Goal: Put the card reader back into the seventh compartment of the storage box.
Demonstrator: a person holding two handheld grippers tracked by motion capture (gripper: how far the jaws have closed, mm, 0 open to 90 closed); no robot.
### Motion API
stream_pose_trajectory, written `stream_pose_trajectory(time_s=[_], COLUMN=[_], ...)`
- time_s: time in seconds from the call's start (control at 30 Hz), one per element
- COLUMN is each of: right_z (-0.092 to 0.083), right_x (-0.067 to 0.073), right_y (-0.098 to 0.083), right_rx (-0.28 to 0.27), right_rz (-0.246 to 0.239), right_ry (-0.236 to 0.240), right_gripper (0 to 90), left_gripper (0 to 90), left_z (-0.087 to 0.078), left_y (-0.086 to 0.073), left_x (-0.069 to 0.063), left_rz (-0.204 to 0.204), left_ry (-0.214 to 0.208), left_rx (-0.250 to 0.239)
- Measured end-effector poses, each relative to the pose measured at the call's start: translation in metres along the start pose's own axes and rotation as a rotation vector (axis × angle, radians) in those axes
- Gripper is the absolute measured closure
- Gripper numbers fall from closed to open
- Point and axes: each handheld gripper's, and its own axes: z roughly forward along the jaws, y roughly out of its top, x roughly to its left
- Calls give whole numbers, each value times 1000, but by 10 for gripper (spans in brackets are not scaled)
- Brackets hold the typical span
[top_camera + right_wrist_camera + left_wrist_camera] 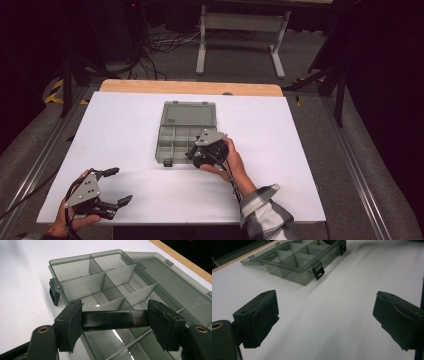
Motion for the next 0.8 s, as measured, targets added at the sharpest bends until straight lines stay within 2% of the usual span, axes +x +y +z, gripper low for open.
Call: stream_pose_trajectory(time_s=[0.8], right_z=[1], right_x=[-1], right_y=[-2], right_rx=[-6], right_rz=[30], right_ry=[-1], right_gripper=[310], left_gripper=[75], left_z=[1], left_y=[0], left_x=[0], left_rz=[2], left_ry=[-6], left_rx=[8])
